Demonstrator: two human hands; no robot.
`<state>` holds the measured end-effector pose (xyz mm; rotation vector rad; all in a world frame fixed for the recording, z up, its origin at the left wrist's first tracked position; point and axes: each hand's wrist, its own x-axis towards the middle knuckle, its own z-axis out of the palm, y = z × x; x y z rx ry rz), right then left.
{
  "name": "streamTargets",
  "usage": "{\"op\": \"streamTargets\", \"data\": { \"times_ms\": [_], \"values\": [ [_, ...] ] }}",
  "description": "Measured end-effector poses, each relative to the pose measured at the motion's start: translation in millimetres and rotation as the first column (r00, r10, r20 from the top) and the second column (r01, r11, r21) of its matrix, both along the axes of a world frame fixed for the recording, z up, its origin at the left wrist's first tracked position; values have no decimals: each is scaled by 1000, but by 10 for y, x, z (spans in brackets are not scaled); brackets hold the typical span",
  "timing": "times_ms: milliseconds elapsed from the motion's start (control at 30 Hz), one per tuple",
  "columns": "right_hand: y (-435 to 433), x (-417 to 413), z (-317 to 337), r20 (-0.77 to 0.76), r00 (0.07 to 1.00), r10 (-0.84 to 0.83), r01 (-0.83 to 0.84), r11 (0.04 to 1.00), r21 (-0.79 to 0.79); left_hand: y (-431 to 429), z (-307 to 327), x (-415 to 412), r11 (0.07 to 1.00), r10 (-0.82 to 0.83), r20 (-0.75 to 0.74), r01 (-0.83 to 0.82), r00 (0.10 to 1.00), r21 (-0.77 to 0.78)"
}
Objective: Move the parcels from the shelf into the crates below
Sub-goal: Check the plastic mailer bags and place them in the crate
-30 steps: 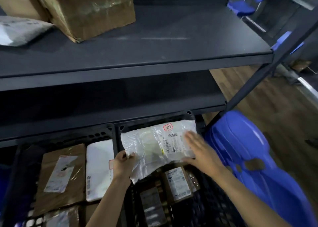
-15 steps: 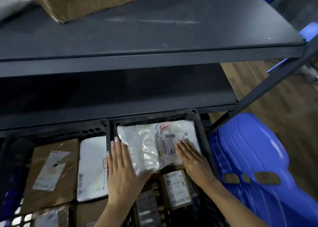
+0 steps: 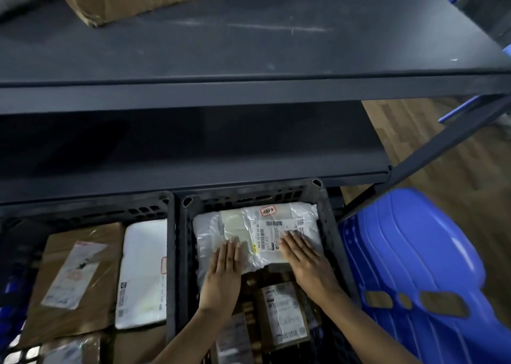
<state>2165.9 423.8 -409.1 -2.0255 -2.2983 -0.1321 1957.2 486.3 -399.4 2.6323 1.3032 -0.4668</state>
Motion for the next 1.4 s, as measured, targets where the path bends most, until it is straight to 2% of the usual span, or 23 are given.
{"op": "streamTargets", "data": {
  "times_ms": [133, 300, 467, 600, 733, 833, 1000, 1200, 1300, 1400],
  "values": [
    [11, -19, -145, -9, 998, -69, 67, 993, -97, -9, -216, 18, 999, 42, -4, -42, 999, -15],
    [27, -27, -181, 1, 990, -140, 137, 964, -229, -32, -266, 48, 1000, 12, -47, -11, 999, 13],
    [74, -37, -138, -40, 986, -162, 143, 942, -303, 2, -243, 27, 993, 72, 70, -65, 995, -99],
    [116, -46, -152, -79, 992, -97, 60, 923, -379, -22, -197, 23, 979, 171, 175, -147, 970, -144],
    [357, -163, -70, -107, 991, -84, 41, 936, -350, 88, -150, 36, 971, 238, 210, -236, 948, -33],
    [568, -249, -57, -62, 997, -48, 26, 947, -321, 260, -159, 56, 950, 311, 232, -299, 921, -87],
    [708, -312, -164, -58, 997, -58, 32, 927, -373, 313, -259, 32, 967, 248, 123, -237, 961, -97],
    [741, -315, -160, -64, 995, -71, 38, 907, -418, 345, -203, 94, 942, 309, 145, -281, 940, -185],
    [728, -341, -21, -48, 998, -51, 27, 915, -402, 351, -70, 96, 952, 299, 164, -283, 940, -115],
    [643, -350, 130, -83, 995, -55, 19, 923, -384, 342, 87, 46, 972, 236, 118, -233, 965, -37]
  ]
}}
